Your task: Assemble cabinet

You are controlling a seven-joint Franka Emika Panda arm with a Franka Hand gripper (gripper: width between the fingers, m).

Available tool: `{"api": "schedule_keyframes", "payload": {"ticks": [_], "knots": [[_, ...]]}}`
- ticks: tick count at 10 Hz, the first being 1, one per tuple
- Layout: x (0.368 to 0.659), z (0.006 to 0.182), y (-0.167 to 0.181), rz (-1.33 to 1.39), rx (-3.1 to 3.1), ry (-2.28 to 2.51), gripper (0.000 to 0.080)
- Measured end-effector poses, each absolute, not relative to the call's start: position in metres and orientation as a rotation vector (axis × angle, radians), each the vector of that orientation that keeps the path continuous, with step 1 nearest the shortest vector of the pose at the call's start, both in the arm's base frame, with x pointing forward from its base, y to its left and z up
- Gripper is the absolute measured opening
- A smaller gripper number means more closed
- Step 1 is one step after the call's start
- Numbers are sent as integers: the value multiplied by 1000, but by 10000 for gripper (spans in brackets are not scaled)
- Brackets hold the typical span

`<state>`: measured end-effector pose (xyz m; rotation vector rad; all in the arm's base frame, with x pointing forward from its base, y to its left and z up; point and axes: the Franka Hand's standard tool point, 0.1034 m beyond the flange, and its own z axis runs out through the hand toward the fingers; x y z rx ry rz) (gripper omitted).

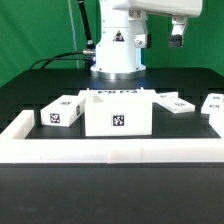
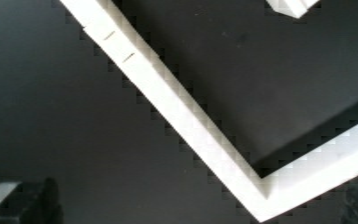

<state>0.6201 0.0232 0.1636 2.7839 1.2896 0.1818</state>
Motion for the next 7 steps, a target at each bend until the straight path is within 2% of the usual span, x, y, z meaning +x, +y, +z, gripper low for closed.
{"api": "schedule_keyframes", "payload": {"ticks": [5, 7], "knots": [[621, 163, 23, 196, 2779, 1291, 798], [616, 159, 21, 224, 2622, 1537, 798]]}}
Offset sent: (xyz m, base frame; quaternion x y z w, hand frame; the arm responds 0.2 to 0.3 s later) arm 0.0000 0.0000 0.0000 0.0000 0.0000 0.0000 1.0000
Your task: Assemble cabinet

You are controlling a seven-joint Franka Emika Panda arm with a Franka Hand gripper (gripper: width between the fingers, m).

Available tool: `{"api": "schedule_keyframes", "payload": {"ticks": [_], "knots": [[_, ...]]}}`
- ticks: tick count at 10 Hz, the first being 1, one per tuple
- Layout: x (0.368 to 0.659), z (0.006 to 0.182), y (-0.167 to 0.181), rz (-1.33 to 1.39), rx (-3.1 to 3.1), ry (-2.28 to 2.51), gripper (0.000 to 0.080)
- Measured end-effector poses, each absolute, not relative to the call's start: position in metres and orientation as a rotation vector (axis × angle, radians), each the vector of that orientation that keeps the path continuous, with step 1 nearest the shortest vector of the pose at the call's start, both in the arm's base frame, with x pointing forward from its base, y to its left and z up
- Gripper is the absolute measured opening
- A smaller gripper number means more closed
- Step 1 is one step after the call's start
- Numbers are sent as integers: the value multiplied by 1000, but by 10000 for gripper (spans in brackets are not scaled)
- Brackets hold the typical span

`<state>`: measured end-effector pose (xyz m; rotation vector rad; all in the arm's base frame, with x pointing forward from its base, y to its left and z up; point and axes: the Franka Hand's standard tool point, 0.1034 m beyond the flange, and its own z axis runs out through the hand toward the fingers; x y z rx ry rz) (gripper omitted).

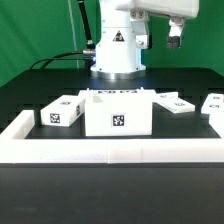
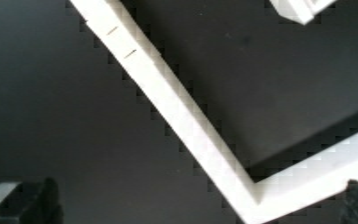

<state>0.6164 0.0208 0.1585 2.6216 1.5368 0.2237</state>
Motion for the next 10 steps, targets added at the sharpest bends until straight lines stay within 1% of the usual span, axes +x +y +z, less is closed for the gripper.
{"api": "schedule_keyframes", "payload": {"ticks": [2, 4, 5, 6, 10], "knots": [[603, 146, 19, 198, 2405, 1815, 798], [590, 129, 32, 101, 2234, 1953, 798], [588, 130, 31, 85, 2224, 1964, 798], [590, 134, 28, 91, 2224, 1956, 798], [588, 132, 28, 88, 2227, 1957, 798]]}}
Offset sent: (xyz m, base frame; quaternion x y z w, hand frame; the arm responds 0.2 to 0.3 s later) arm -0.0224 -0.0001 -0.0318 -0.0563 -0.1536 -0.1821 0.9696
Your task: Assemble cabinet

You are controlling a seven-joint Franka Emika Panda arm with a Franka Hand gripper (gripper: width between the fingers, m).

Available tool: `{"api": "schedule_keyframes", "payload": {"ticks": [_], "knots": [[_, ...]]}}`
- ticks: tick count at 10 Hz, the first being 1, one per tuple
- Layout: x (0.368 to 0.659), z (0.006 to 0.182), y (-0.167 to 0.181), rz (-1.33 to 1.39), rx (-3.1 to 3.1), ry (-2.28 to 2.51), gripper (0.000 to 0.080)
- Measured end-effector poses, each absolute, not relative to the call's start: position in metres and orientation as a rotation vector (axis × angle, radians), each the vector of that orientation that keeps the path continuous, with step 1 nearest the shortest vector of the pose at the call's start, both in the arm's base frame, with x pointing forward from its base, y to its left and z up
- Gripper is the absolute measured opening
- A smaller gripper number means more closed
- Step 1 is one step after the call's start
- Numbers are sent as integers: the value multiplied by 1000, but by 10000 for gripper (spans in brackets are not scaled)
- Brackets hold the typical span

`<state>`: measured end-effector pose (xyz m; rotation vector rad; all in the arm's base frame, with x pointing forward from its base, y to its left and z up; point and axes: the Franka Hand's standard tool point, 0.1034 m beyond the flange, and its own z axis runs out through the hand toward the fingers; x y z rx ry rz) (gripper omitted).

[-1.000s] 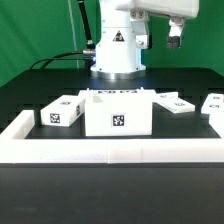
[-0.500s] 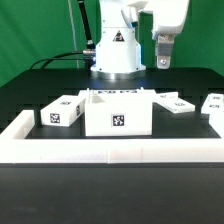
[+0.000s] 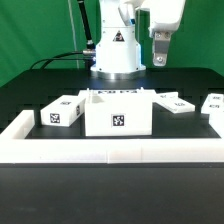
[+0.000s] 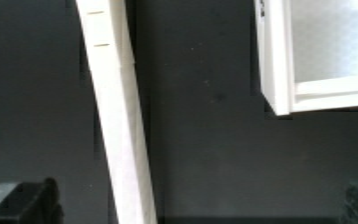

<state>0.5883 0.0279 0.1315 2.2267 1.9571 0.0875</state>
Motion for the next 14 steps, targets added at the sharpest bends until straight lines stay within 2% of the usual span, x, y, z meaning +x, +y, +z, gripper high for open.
{"api": "schedule_keyframes", "payload": {"ticks": [1, 5, 10, 12, 14], "knots": [[586, 131, 26, 89, 2203, 1981, 798], [515, 108, 1, 39, 2183, 2061, 798], [480, 101, -4, 19, 2190, 2083, 798], [446, 88, -9, 10, 2181, 2124, 798], [428, 77, -8, 7, 2191, 2135, 798]]}}
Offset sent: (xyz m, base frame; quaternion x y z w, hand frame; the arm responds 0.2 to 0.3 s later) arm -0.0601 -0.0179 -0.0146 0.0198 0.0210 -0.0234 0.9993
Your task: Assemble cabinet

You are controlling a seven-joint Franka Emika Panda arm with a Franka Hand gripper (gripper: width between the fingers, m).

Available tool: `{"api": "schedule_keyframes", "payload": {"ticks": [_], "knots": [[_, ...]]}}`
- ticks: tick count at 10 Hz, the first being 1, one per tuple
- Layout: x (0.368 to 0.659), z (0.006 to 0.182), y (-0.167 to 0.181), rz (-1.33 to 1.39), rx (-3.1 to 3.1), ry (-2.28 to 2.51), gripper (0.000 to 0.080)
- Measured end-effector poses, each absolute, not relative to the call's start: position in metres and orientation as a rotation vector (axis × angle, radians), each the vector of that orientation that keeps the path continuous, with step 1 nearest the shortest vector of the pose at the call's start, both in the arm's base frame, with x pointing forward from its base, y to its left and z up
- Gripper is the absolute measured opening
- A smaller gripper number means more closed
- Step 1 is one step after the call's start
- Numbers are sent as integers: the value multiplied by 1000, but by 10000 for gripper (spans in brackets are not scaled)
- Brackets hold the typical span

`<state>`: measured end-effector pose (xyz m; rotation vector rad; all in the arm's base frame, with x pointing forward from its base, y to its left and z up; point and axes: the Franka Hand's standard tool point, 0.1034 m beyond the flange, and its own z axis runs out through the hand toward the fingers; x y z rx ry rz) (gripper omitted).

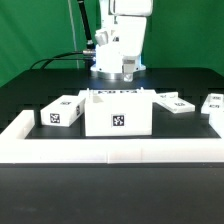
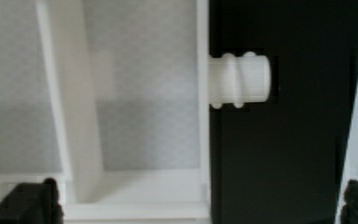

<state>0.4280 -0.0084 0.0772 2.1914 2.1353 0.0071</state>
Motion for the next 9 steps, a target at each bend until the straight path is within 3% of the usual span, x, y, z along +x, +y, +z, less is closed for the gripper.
{"api": "schedule_keyframes", "payload": {"ticks": [9], "knots": [[411, 10, -2, -72, 2255, 2201, 798]]}}
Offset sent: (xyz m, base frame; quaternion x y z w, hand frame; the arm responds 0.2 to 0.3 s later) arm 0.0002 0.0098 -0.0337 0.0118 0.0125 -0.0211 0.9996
